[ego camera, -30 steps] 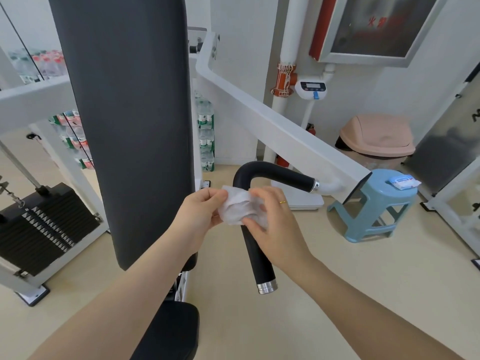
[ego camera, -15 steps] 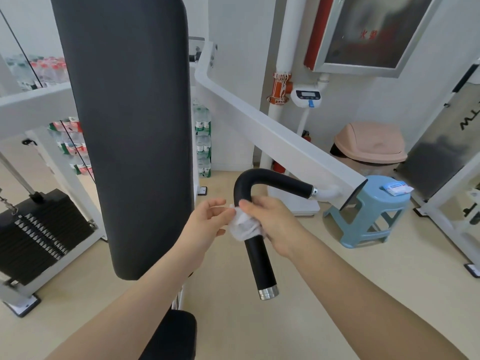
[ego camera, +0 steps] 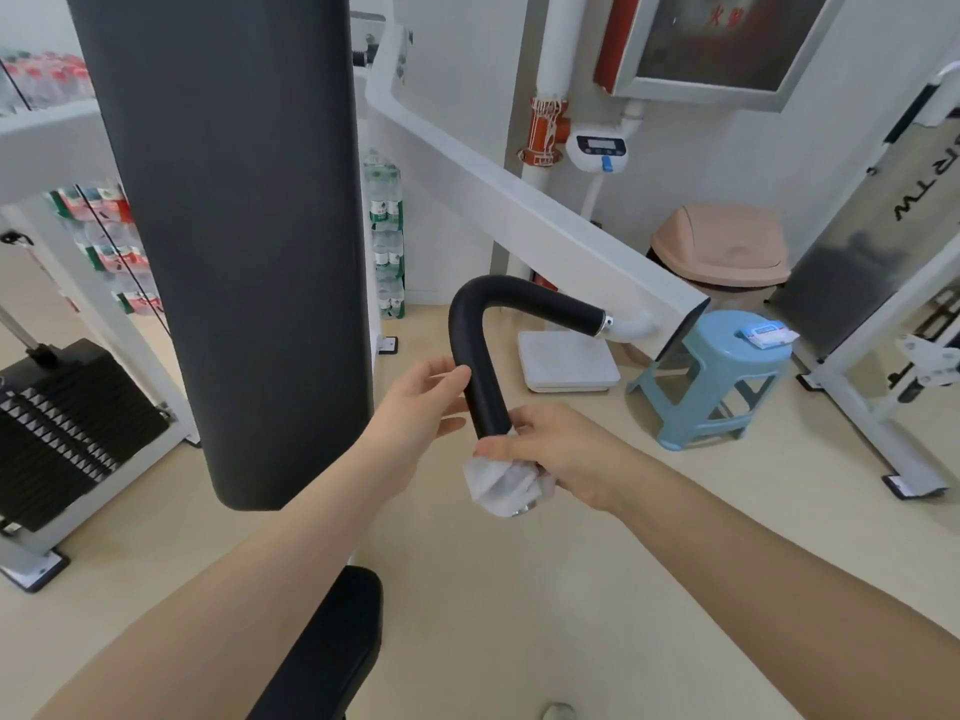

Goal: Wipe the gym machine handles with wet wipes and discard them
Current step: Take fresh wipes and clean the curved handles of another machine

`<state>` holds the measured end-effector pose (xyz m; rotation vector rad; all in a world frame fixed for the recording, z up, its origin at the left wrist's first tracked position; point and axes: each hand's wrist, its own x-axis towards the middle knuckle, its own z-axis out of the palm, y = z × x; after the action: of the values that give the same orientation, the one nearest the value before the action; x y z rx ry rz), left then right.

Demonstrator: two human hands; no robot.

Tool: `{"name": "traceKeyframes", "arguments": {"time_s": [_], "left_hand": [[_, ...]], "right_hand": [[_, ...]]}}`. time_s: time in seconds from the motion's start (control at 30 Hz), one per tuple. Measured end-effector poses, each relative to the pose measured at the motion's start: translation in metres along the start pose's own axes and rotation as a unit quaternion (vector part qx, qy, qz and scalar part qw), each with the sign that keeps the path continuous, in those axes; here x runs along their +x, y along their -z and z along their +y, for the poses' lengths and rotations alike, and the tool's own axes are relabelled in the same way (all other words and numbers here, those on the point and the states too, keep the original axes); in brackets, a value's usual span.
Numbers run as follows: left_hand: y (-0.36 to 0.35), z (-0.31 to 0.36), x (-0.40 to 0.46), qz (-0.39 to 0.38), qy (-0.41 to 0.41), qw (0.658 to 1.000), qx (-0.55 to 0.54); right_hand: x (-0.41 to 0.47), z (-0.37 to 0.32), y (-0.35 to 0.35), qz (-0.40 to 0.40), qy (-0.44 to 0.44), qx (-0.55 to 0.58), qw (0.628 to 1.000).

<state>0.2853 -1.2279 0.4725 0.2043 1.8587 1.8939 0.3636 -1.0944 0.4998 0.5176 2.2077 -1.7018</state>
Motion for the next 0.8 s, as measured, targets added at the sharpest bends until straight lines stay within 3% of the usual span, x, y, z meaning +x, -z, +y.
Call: {"name": "traceKeyframes", "arguments": {"time_s": [0.1,0.23,0.33,0.4,0.47,0.5,0.53,0.6,0.63,0.7,0.8], "left_hand": [[0.0,-0.006,-0.005,-0.001,0.0,1.0,-0.021],[0.0,-0.01,-0.013,0.004,-0.012,1.0,0.019],[-0.003,-0.007,-0.016,0.013,-0.014,1.0,0.008],[-0.003,-0.004,-0.017,0.023,-0.018,0.999,0.034],[-0.002,-0.005,-0.019,0.039,-0.011,0.998,0.047],[-0.001,-0.006,-0.019,0.054,-0.006,0.998,0.042],[0.0,-0.007,-0.019,0.071,0.001,0.997,0.027],[0.002,-0.01,-0.021,0.104,0.02,0.994,-0.011],[0.002,-0.011,-0.022,0.116,0.029,0.993,-0.022],[0.003,-0.012,-0.024,0.126,0.038,0.991,-0.023],[0.005,-0.008,-0.024,0.129,0.037,0.991,-0.015]], "right_hand": [[0.005,-0.009,0.006,0.061,0.034,0.061,0.996],[-0.007,0.021,-0.009,0.009,0.067,0.075,0.995],[-0.006,0.029,-0.016,0.039,0.117,0.034,0.992],[0.004,0.024,-0.016,0.08,0.197,-0.063,0.975],[0.007,0.021,-0.018,0.084,0.272,-0.191,0.939],[0.004,0.023,-0.016,0.079,0.329,-0.274,0.9],[0.002,0.025,-0.012,0.068,0.395,-0.375,0.836],[0.003,0.034,0.001,0.014,0.498,-0.55,0.67],[0.008,0.032,0.009,-0.031,0.51,-0.592,0.623],[0.022,0.014,0.025,-0.087,0.498,-0.617,0.603],[0.037,-0.012,0.028,-0.026,0.453,-0.625,0.635]]}}
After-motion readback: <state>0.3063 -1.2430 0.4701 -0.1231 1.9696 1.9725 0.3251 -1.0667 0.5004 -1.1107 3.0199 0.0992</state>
